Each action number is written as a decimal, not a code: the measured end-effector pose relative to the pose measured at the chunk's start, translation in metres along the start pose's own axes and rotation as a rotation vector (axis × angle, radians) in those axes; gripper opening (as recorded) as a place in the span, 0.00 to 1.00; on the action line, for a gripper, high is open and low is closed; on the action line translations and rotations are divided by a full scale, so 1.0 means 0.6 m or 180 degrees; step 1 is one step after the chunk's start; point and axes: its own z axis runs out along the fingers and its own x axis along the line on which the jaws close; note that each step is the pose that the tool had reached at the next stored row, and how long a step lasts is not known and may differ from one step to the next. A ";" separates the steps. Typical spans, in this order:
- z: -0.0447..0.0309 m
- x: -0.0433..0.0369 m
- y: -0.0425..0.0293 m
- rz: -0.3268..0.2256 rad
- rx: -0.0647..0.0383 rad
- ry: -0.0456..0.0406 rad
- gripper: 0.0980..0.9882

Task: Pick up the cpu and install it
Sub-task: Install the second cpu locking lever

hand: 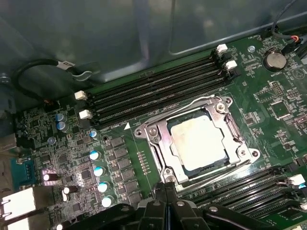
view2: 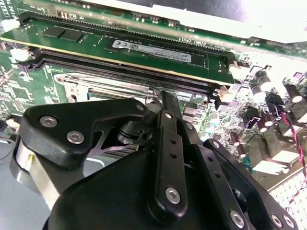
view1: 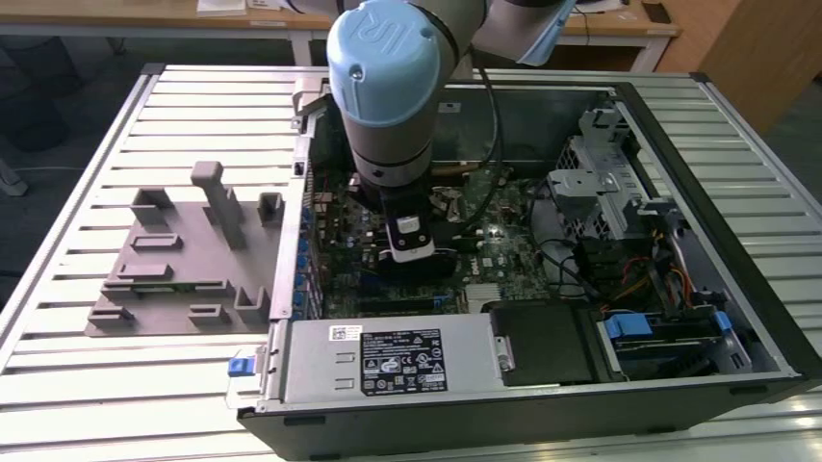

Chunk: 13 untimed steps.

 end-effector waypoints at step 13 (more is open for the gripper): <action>0.004 0.002 0.003 0.0000 0.0001 0.0000 0.01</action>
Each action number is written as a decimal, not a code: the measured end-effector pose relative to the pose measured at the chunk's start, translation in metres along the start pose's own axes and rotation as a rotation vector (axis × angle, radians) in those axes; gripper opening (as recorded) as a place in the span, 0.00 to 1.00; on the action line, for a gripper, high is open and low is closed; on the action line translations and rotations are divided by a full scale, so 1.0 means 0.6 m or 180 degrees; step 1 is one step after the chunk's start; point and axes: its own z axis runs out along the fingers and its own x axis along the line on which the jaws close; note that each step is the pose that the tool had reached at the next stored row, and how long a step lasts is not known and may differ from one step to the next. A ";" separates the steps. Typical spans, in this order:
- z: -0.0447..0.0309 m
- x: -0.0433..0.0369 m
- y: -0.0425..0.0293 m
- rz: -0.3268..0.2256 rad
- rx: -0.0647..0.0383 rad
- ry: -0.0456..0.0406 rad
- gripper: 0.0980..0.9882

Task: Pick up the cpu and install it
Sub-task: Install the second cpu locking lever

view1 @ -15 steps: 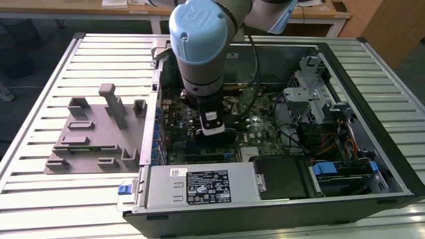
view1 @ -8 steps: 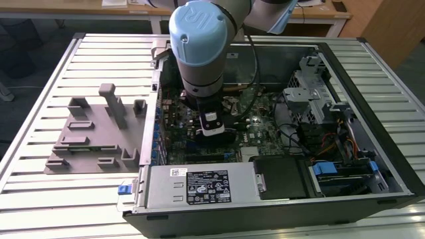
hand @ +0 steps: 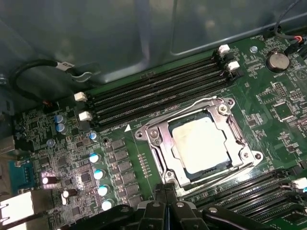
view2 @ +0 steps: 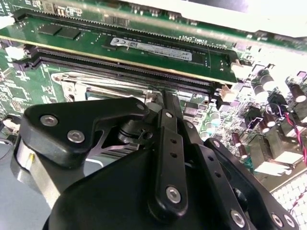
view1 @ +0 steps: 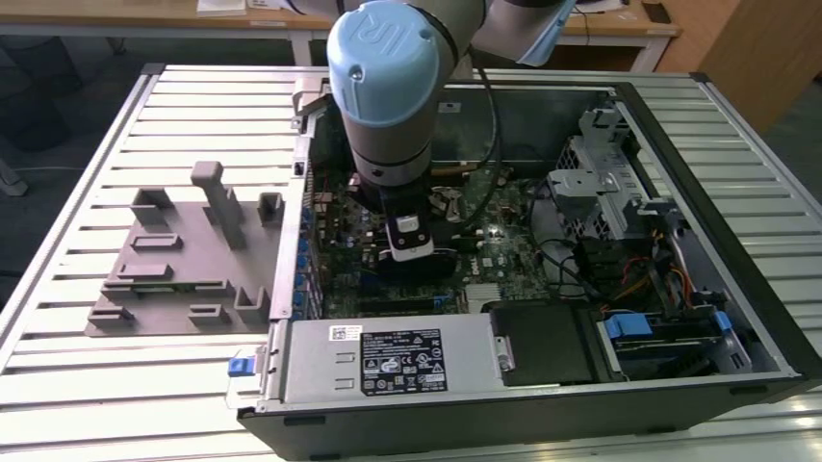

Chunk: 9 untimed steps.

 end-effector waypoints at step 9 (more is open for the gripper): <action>-0.024 0.001 0.008 0.0001 0.0000 0.0000 0.01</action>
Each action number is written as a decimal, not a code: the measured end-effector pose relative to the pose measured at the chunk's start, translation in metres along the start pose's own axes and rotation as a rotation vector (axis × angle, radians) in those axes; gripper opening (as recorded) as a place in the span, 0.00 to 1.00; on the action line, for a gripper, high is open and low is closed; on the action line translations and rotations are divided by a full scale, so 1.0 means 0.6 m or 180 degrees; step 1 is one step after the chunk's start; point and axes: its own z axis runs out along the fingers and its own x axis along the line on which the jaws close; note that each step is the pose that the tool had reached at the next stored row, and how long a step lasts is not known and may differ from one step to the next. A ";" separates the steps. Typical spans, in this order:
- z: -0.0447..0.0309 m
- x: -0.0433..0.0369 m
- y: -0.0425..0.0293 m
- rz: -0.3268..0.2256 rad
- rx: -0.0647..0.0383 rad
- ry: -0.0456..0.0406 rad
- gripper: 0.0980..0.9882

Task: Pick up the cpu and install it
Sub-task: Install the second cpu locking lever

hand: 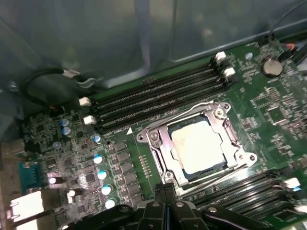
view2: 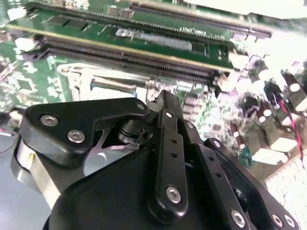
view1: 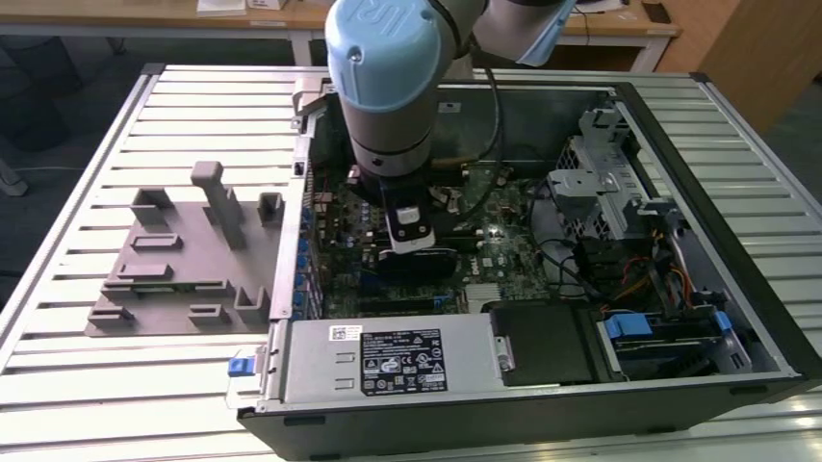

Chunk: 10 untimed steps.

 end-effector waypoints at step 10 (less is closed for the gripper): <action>-0.037 -0.006 0.015 0.0012 0.0267 -0.0108 0.01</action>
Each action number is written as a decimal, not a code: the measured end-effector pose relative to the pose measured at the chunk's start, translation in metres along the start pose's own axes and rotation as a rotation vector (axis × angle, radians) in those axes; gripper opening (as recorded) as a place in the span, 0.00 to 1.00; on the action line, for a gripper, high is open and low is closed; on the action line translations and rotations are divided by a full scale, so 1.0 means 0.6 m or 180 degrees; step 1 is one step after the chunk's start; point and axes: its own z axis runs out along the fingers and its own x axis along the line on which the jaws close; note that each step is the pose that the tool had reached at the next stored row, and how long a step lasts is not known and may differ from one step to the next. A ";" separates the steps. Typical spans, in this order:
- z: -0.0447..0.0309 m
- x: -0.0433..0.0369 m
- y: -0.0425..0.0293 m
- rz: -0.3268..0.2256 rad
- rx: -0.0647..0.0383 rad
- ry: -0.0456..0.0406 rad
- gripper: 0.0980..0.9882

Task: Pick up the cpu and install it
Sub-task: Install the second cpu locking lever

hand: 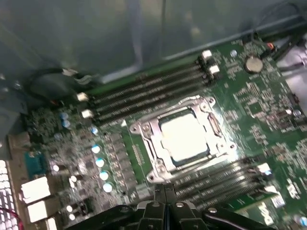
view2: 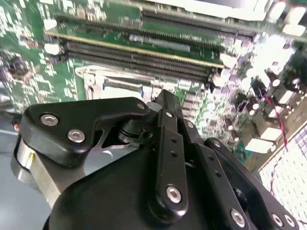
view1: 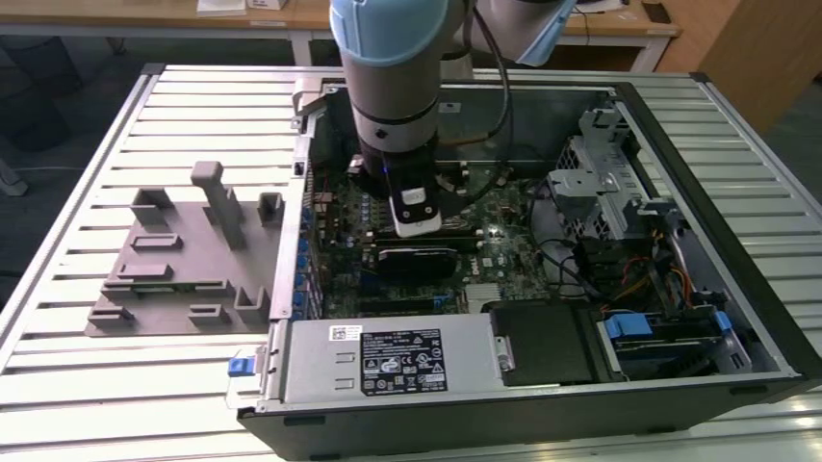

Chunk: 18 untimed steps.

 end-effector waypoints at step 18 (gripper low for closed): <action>0.016 -0.014 0.049 -0.0004 0.0272 -0.0108 0.01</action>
